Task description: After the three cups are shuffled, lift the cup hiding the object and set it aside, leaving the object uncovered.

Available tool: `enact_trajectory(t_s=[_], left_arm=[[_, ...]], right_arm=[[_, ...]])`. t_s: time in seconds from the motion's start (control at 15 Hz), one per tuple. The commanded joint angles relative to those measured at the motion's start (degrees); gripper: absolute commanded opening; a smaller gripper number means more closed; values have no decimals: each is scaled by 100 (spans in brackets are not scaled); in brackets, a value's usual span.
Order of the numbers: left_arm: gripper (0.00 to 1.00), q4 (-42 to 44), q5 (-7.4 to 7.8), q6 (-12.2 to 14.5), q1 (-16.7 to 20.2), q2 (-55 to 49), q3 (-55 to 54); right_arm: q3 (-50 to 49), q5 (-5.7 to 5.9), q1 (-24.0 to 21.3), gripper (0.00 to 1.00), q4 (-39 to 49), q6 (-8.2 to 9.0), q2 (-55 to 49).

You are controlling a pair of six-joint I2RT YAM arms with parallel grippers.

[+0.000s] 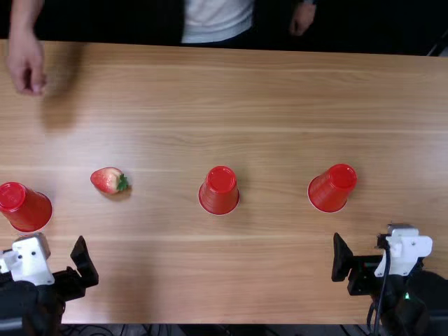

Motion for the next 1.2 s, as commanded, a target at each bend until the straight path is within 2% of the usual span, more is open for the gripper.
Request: enact_trajectory(t_s=[0.0,0.33,0.53,0.67,0.87,1.0,1.07,1.13], left_arm=[[100,82,47,-8,-88,-298,-254],[100,1031,36,14,-272,-1177,-1124],[100,1896,36,14,-281,-1274,-1660],[100,2719,25,14,-281,-1441,-2082],[100,3816,36,14,-299,-1731,-2856],[100,4090,47,24,-334,-1951,-3313],[100,4153,152,45,-360,-1951,-3453],[100,4216,384,56,-360,-1951,-3541]], right_arm=[[-230,-17,68,100,214,84,-349],[-1276,56,6,100,1184,84,-1659],[-1724,183,-231,100,1669,73,-2142],[-2094,172,-389,100,2186,20,-2459],[-2814,151,-416,100,3715,20,-2740],[-3298,130,-416,100,4696,10,-2740],[-3526,120,-416,100,4981,10,-2740],[-3728,109,-416,100,5076,10,-2740]])
